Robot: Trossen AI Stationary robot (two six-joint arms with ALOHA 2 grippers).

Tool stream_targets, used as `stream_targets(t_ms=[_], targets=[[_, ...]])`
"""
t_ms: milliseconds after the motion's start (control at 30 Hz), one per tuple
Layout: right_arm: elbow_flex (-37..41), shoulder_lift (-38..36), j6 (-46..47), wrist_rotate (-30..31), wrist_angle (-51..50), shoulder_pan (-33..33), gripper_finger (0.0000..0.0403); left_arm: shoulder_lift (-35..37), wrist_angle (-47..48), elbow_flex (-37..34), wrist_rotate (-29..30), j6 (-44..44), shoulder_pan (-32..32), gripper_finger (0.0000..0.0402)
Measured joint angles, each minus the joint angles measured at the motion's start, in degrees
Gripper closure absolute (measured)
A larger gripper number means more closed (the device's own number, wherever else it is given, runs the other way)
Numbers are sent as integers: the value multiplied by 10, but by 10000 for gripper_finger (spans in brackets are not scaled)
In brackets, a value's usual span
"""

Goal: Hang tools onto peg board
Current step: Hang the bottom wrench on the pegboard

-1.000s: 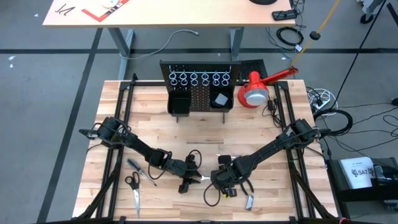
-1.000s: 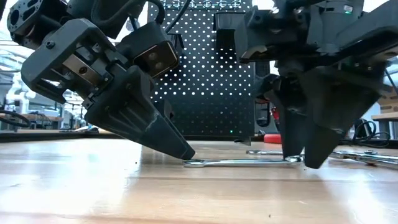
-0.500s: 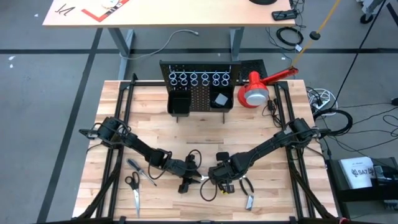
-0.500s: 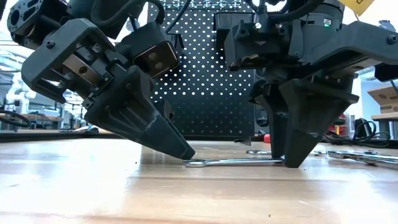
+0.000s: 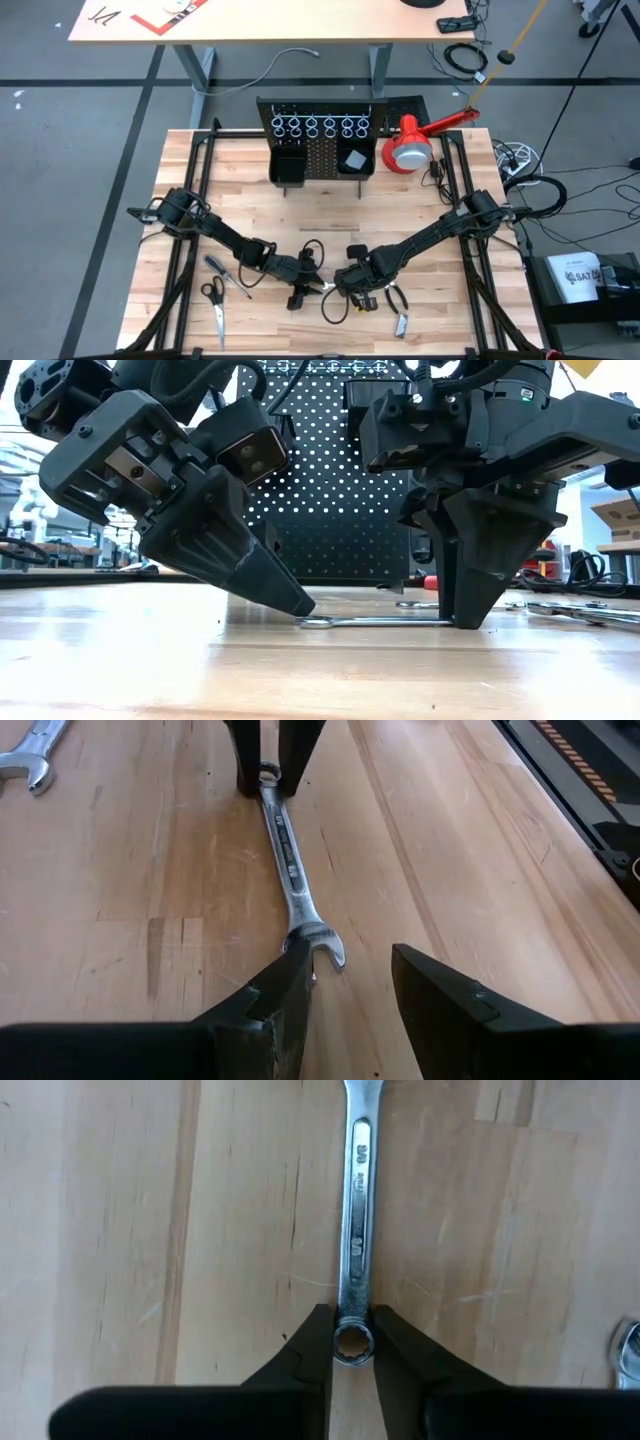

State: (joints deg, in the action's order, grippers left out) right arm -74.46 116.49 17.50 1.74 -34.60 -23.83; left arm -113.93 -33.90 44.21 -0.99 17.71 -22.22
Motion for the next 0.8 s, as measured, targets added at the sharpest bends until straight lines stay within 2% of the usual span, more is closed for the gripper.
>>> stream_targets(t_ms=[267,400,633,800], targets=[[0,0,-2,12,0,0,362,4,-7,0,0,-1,0,249],[0,-2,-3,18,6,0,402,18,-3,-1,0,-15,0,249],[2,-10,-4,17,7,-1,399,52,22,-1,0,-19,1,249],[4,-24,-8,17,26,-3,400,52,50,-1,5,-16,1,249]])
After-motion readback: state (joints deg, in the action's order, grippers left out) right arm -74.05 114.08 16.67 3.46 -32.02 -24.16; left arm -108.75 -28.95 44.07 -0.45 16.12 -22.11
